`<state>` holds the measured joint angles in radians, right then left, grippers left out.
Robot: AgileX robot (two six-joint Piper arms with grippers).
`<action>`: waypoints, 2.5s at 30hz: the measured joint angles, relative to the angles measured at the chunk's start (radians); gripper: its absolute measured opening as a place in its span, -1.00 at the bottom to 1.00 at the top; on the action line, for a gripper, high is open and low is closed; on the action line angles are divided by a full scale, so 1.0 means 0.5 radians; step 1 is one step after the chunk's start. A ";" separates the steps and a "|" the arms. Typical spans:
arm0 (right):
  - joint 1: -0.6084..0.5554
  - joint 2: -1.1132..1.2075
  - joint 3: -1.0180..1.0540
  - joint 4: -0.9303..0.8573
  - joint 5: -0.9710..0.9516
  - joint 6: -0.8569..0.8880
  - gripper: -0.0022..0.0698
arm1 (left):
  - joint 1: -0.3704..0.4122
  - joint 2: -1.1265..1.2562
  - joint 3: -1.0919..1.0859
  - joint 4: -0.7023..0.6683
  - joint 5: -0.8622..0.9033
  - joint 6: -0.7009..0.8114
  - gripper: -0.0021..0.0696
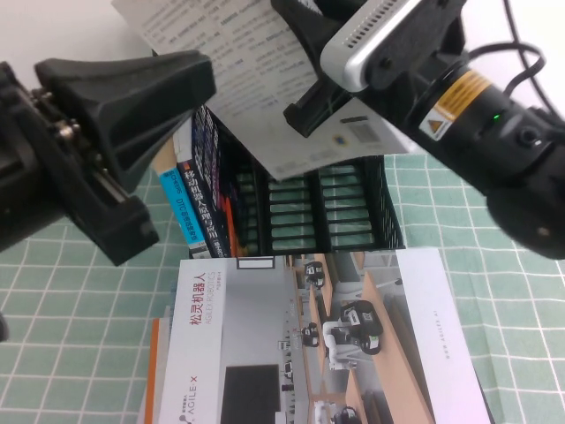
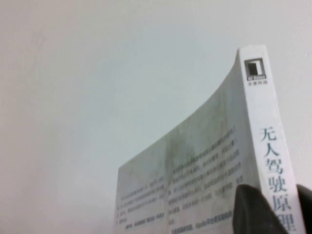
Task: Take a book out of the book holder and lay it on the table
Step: Pick up the right side book from the book shelf, then place the picked book on the book
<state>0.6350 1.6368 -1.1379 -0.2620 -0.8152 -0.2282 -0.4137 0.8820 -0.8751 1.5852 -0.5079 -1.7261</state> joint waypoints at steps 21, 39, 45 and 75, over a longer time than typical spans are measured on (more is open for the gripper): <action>0.000 -0.649 0.000 -2.629 0.284 1.474 -0.61 | 0.000 -0.349 0.448 0.284 1.076 -0.719 -0.95; 0.000 -0.221 0.020 -3.076 0.439 1.533 -0.61 | 0.000 -0.364 0.742 0.260 1.093 -0.952 -0.95; 0.000 -0.168 0.023 -3.076 0.284 1.624 -0.61 | 0.000 -0.364 0.742 0.260 1.093 -0.952 -0.95; 0.000 -0.165 0.240 -3.076 -0.137 2.578 0.19 | 0.000 -0.369 0.742 0.260 1.016 -0.952 -0.95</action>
<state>0.6348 1.5543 -1.0177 -1.8001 -0.8837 1.0608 -0.4137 0.6976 -0.5042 1.7153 0.0000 -2.2021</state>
